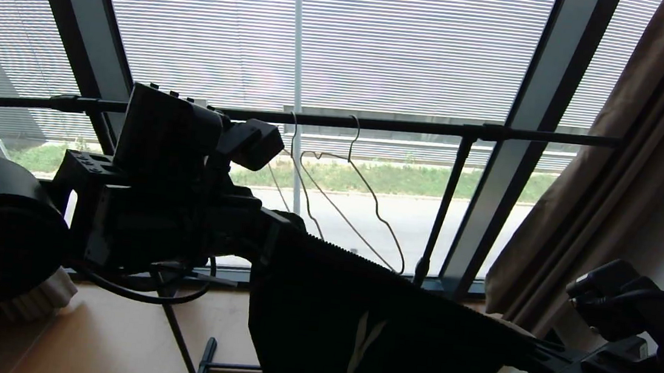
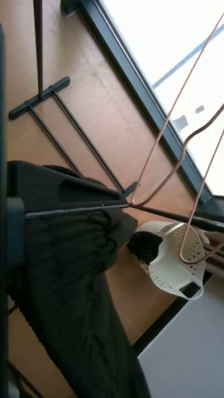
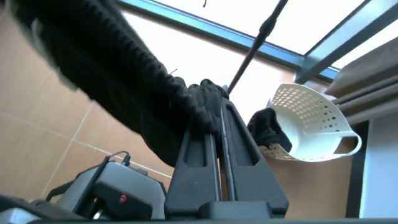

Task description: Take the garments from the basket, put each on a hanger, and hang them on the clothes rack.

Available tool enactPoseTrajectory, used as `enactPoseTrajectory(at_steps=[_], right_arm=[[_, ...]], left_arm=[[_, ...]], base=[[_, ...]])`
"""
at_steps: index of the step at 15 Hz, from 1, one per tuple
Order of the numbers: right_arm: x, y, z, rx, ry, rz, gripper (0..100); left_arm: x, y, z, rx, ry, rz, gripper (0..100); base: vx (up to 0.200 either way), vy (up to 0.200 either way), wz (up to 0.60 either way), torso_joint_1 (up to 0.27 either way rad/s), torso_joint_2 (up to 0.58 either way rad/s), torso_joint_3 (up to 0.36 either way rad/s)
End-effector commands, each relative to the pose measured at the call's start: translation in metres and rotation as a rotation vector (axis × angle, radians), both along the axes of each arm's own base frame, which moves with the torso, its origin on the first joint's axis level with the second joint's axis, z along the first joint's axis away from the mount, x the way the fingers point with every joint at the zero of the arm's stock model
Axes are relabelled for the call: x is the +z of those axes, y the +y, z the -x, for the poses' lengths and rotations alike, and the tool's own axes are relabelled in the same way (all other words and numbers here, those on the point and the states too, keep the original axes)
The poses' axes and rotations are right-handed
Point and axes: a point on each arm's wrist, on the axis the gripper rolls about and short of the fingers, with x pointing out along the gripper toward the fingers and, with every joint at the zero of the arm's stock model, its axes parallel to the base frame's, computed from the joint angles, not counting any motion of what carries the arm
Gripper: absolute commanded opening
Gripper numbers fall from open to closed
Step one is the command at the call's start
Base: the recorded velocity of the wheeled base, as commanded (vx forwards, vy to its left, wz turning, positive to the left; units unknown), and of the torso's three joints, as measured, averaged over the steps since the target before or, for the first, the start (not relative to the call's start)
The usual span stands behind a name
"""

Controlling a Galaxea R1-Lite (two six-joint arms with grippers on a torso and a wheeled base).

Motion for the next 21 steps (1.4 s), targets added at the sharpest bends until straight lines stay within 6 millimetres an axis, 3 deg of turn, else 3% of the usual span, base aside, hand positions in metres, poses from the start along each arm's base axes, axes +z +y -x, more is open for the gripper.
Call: enactPoseTrajectory(at_steps=[1, 3, 4, 6, 7, 8, 9, 13, 17, 20, 21], right_arm=[[0.007, 0.004, -0.03, -0.107, -0.009, -0.004, 0], [0.021, 0.034, -0.068, -0.149, -0.052, -0.035, 0], [0.025, 0.043, -0.078, -0.155, -0.066, -0.04, 0], [0.031, 0.086, -0.111, -0.141, -0.094, -0.061, 0], [0.032, 0.099, -0.117, -0.128, -0.1, -0.071, 0], [0.032, 0.099, -0.117, -0.128, -0.1, -0.071, 0], [0.028, 0.135, -0.136, -0.097, -0.11, -0.088, 0], [0.024, 0.176, -0.142, -0.052, -0.119, -0.14, 0], [0.023, 0.182, -0.141, -0.072, -0.1, -0.194, 0], [0.038, 0.157, -0.135, -0.108, -0.108, -0.223, 0], [0.038, 0.157, -0.135, -0.108, -0.108, -0.223, 0]], left_arm=[[-0.004, 0.023, 0.035, -0.058, 0.014, -0.001, 0], [-0.016, 0.023, 0.058, -0.131, 0.054, -0.016, 0], [-0.02, 0.021, 0.063, -0.151, 0.065, -0.025, 0], [-0.039, 0.009, 0.083, -0.238, 0.128, -0.059, 0], [-0.043, 0.005, 0.086, -0.257, 0.147, -0.063, 0], [-0.043, 0.005, 0.086, -0.257, 0.147, -0.063, 0], [-0.044, -0.012, 0.096, -0.309, 0.18, -0.043, 0], [-0.044, -0.027, 0.099, -0.343, 0.166, 0.0, 0], [-0.044, -0.027, 0.104, -0.338, 0.184, 0.028, 0], [-0.051, -0.009, 0.103, -0.289, 0.195, 0.015, 0], [-0.051, -0.009, 0.103, -0.289, 0.195, 0.015, 0]], base=[[0.0, 0.0, 0.0, 0.0, 0.0, 0.0], [0.0, 0.0, 0.0, 0.0, 0.0, 0.0], [0.0, 0.0, 0.0, 0.0, 0.0, 0.0], [0.0, 0.0, 0.0, 0.0, 0.0, 0.0], [0.0, 0.0, 0.0, 0.0, 0.0, 0.0], [0.0, 0.0, 0.0, 0.0, 0.0, 0.0], [0.0, 0.0, 0.0, 0.0, 0.0, 0.0], [0.0, 0.0, 0.0, 0.0, 0.0, 0.0], [0.0, 0.0, 0.0, 0.0, 0.0, 0.0], [0.0, 0.0, 0.0, 0.0, 0.0, 0.0], [0.0, 0.0, 0.0, 0.0, 0.0, 0.0]])
